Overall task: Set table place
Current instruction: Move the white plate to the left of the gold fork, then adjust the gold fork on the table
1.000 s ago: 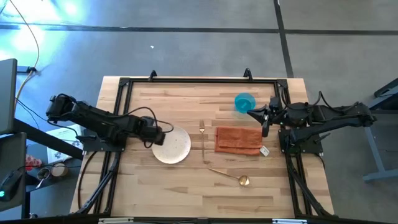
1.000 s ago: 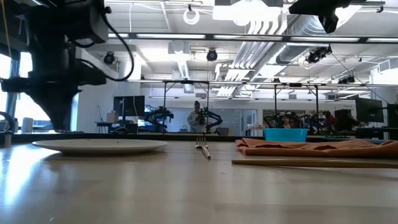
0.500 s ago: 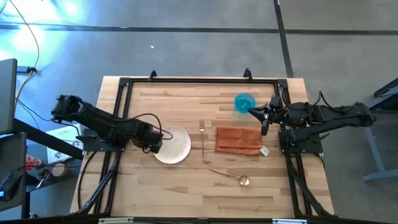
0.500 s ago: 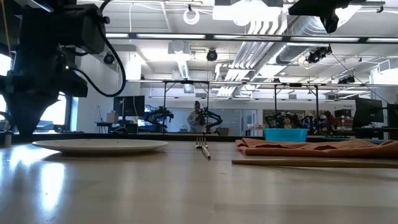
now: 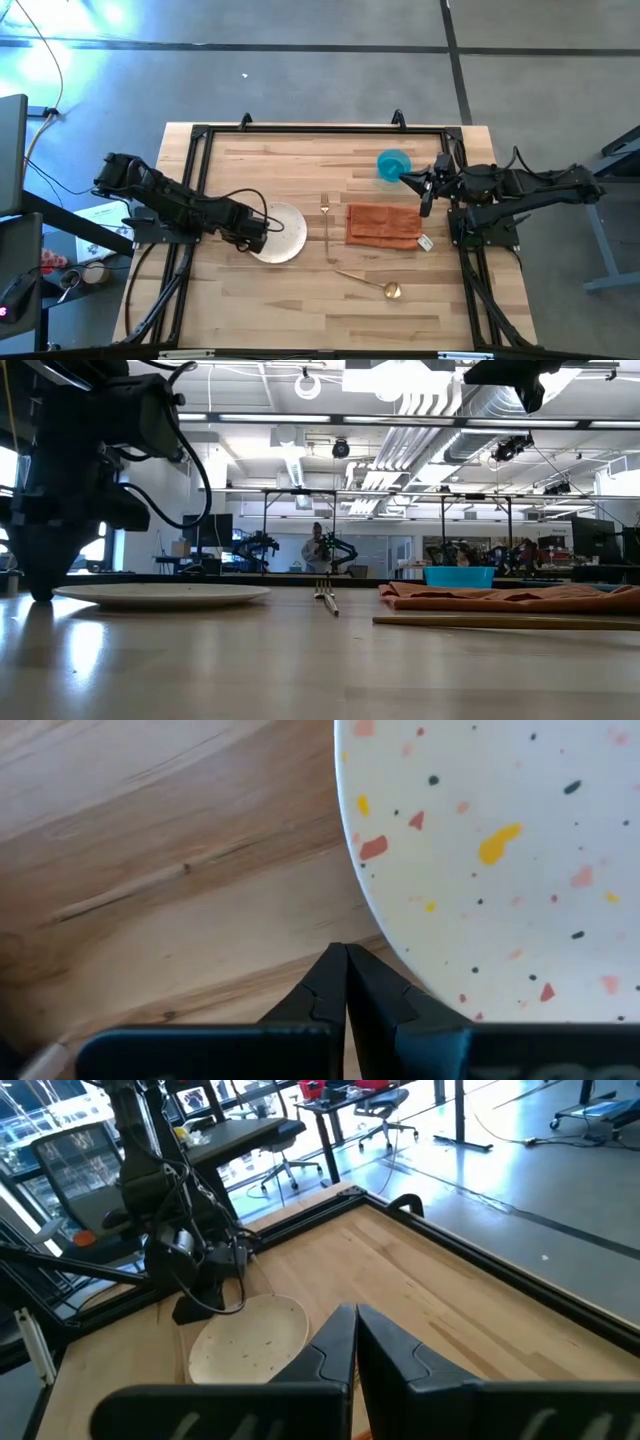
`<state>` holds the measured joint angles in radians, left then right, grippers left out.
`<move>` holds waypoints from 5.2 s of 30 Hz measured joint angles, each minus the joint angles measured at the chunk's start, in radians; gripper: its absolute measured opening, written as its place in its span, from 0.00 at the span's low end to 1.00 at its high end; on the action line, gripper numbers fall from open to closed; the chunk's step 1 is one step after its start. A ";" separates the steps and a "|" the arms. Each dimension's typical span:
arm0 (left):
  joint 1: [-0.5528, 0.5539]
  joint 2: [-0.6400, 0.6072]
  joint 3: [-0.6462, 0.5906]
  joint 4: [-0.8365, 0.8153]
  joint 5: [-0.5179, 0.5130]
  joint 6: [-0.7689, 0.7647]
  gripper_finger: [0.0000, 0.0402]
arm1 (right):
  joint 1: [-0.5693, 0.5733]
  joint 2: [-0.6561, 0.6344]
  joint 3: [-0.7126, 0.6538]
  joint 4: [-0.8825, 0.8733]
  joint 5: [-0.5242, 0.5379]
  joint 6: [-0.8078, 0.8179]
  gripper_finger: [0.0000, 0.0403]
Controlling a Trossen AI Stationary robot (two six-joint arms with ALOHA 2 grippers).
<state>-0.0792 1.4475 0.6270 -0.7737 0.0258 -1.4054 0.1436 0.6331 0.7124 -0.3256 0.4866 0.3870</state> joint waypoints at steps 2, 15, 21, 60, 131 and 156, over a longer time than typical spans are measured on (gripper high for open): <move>0.000 0.000 0.000 0.003 -0.002 -0.014 0.00 | 0.000 0.000 0.000 0.000 0.000 -0.002 0.01; 0.001 0.006 0.031 0.099 -0.118 -0.039 0.00 | 0.000 0.000 0.000 0.000 -0.002 -0.003 0.01; 0.016 0.005 0.032 0.023 -0.111 -0.040 0.00 | 0.000 0.000 0.000 -0.010 -0.002 -0.003 0.01; 0.171 -0.024 0.410 -0.416 -0.283 0.338 0.00 | -0.296 1.292 0.587 -0.061 -0.548 -0.174 0.00; 0.171 -0.031 0.410 -0.425 -0.332 0.353 0.00 | -0.322 1.379 0.614 -0.272 -0.412 -0.380 0.00; 0.171 -0.031 0.410 -0.390 -0.328 0.349 0.00 | -0.274 1.258 0.613 -0.380 -0.429 -0.316 0.00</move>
<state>0.0917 1.4166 1.0367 -1.1636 -0.3018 -1.0561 -0.1303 1.8915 1.3256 -0.7059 0.0577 0.0711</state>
